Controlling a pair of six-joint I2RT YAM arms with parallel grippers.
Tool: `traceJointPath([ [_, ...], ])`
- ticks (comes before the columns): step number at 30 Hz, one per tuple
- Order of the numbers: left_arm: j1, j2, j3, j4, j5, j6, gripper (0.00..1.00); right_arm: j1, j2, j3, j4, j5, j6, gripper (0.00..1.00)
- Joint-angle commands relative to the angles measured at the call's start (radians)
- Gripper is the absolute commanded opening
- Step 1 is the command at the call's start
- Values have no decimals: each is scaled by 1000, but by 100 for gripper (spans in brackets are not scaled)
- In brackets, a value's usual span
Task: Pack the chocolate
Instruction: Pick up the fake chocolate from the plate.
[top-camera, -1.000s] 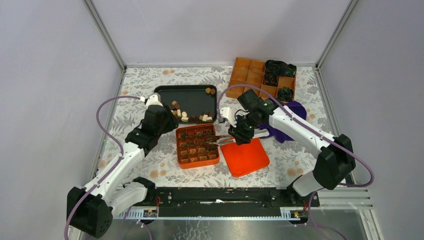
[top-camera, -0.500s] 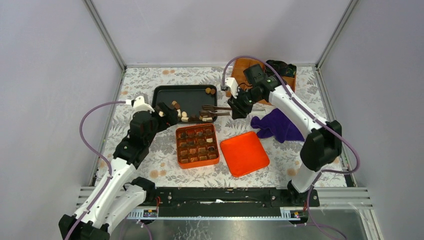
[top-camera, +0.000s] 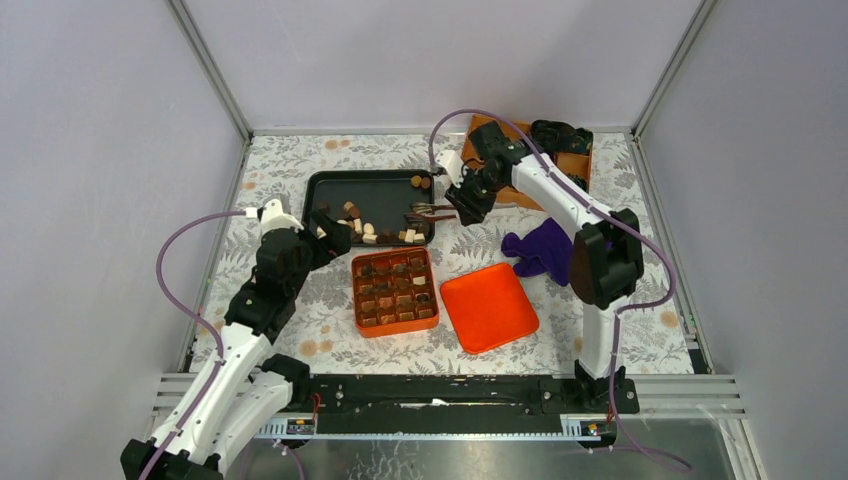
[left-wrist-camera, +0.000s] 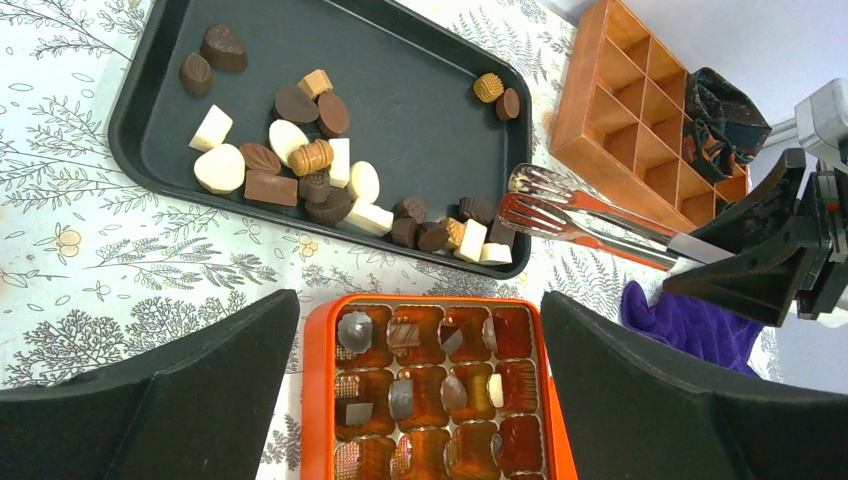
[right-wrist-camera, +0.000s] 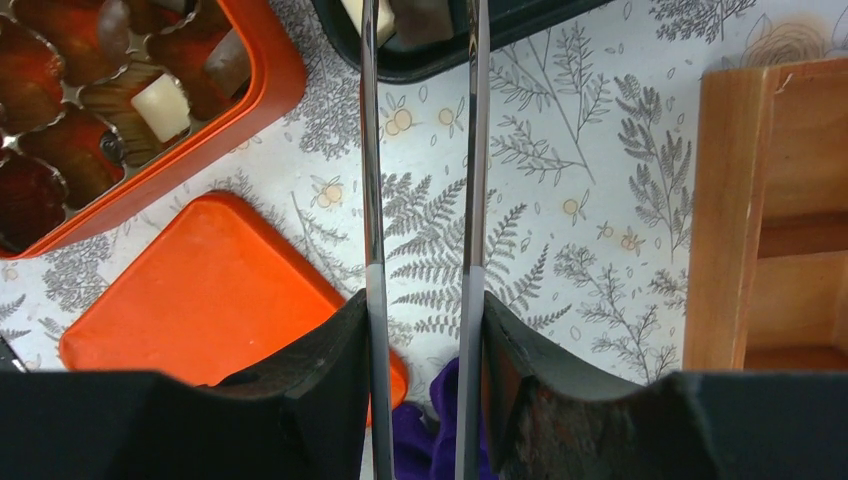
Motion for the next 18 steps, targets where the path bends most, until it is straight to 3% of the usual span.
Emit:
traceJointPath([
  [1,11,-13,-9,41,5,-11,99,-4,40,97,-22,9,-27,45],
  [18,26,-1,-13,52,16,-10,99,-3,145,171,-53,25,-38,45],
])
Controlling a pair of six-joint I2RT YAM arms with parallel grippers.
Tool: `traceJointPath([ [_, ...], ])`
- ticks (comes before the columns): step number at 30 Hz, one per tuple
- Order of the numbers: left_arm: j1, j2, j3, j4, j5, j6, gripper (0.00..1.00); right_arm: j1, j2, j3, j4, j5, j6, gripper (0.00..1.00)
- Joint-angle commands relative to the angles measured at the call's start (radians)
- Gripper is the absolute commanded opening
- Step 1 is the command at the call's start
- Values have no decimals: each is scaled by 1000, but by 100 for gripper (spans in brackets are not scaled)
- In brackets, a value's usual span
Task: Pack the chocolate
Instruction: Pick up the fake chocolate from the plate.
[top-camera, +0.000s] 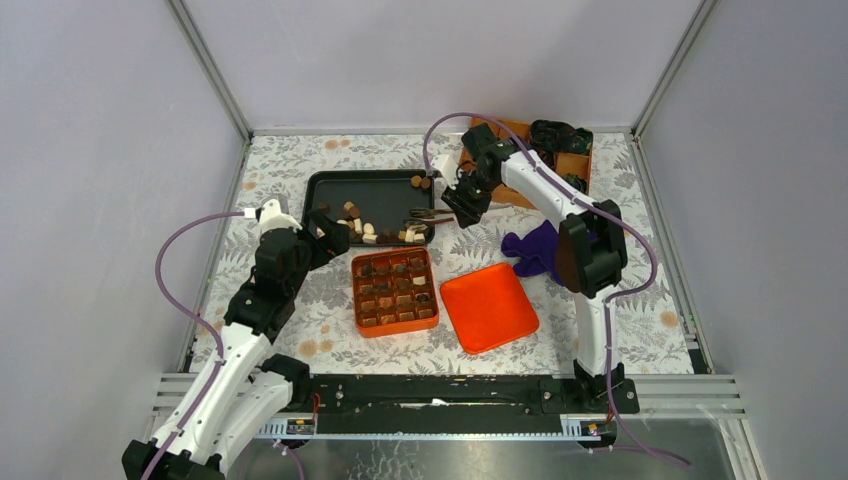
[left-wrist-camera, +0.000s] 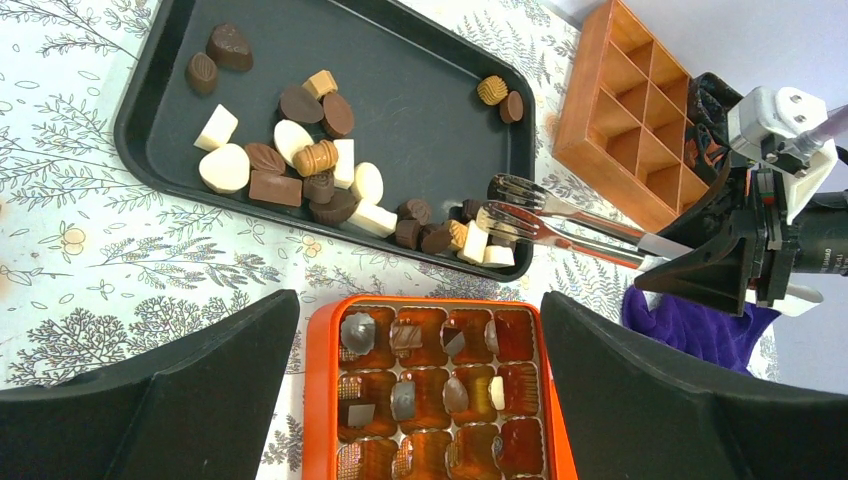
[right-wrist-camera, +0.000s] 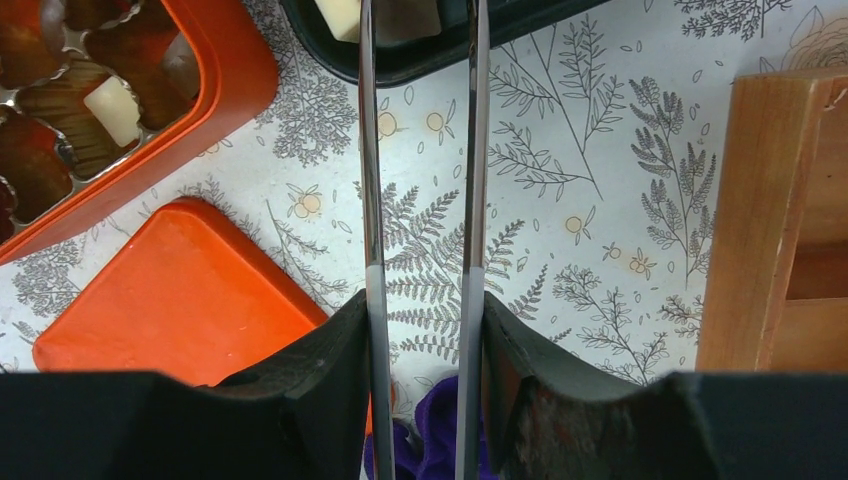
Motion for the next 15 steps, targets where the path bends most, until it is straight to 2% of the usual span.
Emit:
traceJointPath([
  [1,10,0,-7,54,10,-5,99,-3,13,67,-3,31,-12,45],
  [6,14,6,-6,58,15,-3,99,-3,28,93,2,47,-2,39],
  [15,17,29,3,70,28,0,99,-1,66,137,-15,40,-5,38],
])
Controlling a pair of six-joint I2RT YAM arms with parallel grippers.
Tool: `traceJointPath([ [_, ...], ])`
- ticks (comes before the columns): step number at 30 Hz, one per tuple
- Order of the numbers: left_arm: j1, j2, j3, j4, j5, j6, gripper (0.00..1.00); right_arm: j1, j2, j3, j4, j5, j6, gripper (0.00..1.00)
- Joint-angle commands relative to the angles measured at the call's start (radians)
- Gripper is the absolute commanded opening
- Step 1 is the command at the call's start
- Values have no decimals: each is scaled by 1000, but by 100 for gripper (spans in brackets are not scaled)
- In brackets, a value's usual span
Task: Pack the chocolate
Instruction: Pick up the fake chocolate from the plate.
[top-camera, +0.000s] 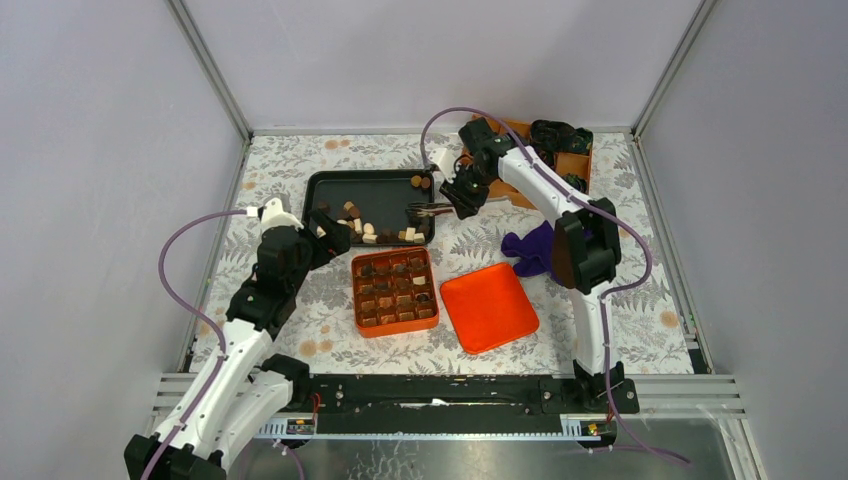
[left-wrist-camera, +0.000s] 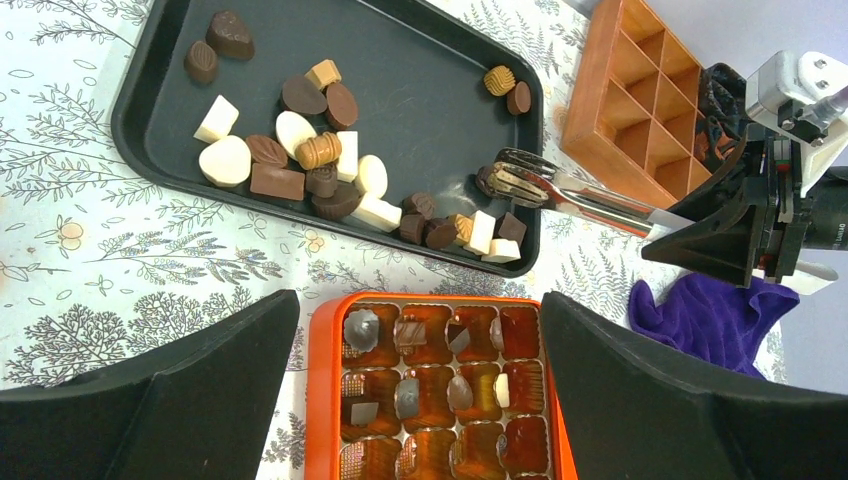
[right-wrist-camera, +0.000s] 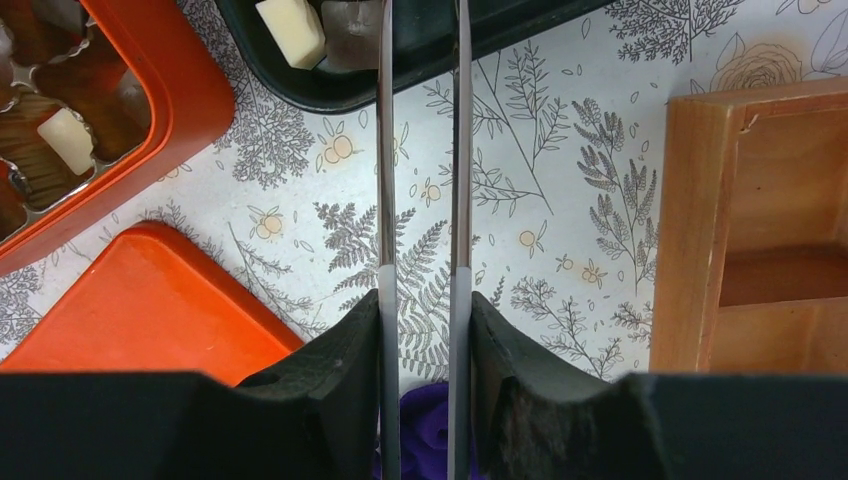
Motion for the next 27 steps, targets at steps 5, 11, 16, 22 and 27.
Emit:
traceJointPath([
  [5,10,17,9,67,19,1,99,4,39,77,-33,-10,-14,38],
  [11,12,21,1,70,31,-4,99,5,24,72,-39,-11,-31,22],
  [16,14,25,-10,73,45,-6,99,5,-16,60,13,-30,8,5],
  [22,17,44,-21,71,86,4,99,3,-47,63,43,-57,57,0],
  [27,21,61,-45,57,112,1,98,-2,-70,43,55,-85,80,0],
])
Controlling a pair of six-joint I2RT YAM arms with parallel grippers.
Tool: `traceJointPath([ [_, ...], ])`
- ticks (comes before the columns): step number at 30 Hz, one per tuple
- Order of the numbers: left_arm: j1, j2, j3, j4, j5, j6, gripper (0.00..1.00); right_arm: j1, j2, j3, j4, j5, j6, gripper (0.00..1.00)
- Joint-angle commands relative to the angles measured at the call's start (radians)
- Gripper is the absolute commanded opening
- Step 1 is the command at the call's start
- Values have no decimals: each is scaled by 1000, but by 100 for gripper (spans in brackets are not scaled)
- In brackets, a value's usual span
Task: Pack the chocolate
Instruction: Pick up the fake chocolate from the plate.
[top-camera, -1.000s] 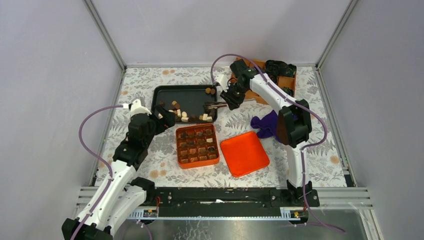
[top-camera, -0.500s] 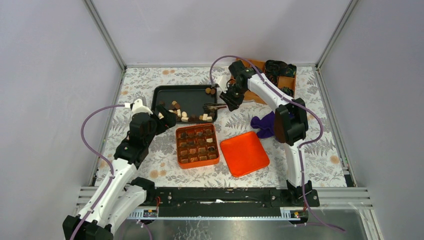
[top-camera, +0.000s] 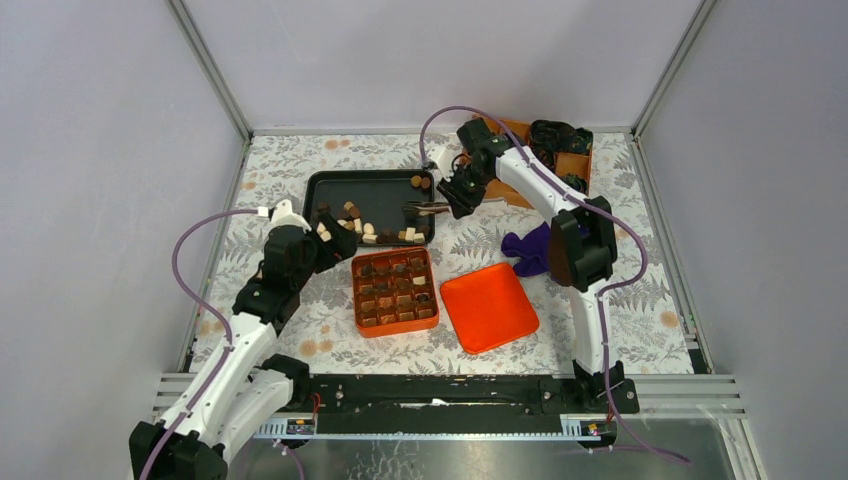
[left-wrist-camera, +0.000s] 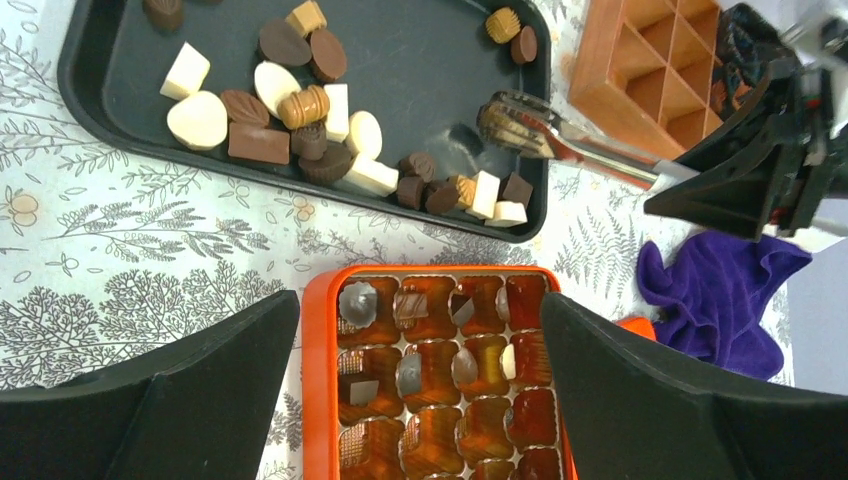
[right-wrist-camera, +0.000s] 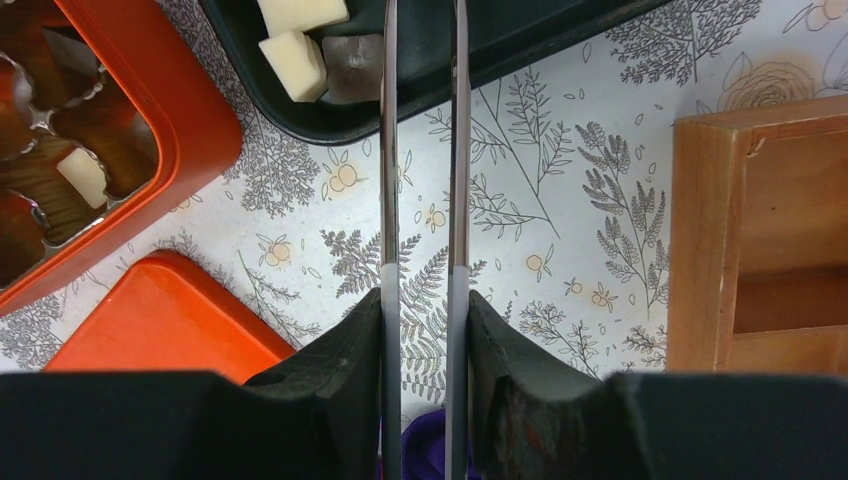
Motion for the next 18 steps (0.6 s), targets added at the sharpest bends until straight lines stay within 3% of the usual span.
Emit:
traceJointPath([
  [1,11,14,-27,38,39,0,98,-6,-118,11,38,-62,40,0],
  [8,14,75,-36,8,74,5,93,-14,-198,-34,39,-134,73,0],
  [18,14,235,-11,-32,143,27,77,-14,-422,-221,-35,-328,18,0],
])
